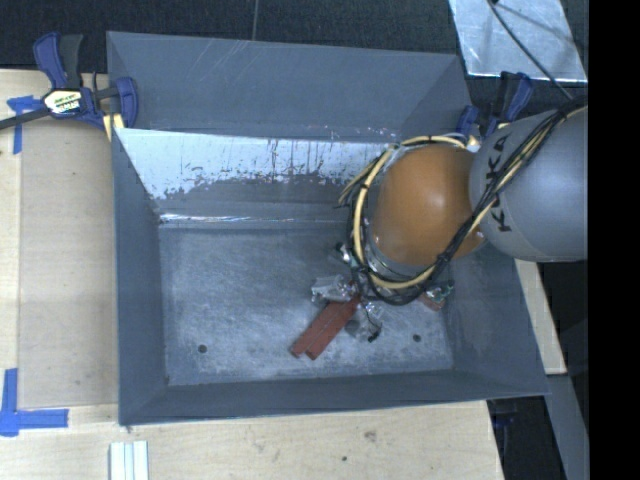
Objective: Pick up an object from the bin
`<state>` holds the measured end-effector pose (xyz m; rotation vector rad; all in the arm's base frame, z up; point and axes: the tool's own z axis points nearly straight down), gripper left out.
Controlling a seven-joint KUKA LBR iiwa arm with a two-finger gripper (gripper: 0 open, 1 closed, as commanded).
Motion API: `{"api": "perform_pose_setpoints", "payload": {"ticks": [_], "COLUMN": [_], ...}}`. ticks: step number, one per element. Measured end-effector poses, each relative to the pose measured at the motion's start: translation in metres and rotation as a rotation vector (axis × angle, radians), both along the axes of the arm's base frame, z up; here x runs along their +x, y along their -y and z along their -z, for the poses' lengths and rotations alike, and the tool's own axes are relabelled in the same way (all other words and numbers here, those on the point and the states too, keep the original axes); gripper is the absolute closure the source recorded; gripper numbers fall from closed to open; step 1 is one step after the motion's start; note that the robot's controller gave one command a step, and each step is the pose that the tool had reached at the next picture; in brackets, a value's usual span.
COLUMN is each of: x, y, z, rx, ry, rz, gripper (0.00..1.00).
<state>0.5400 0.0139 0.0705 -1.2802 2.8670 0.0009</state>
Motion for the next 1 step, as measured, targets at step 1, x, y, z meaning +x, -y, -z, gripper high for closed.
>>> {"api": "perform_pose_setpoints", "payload": {"ticks": [1], "x": [0.0412], "y": [0.0197], "z": [-0.1662], "rx": [-0.002], "ry": [0.009], "rz": [-0.314], "gripper": [1.00]}}
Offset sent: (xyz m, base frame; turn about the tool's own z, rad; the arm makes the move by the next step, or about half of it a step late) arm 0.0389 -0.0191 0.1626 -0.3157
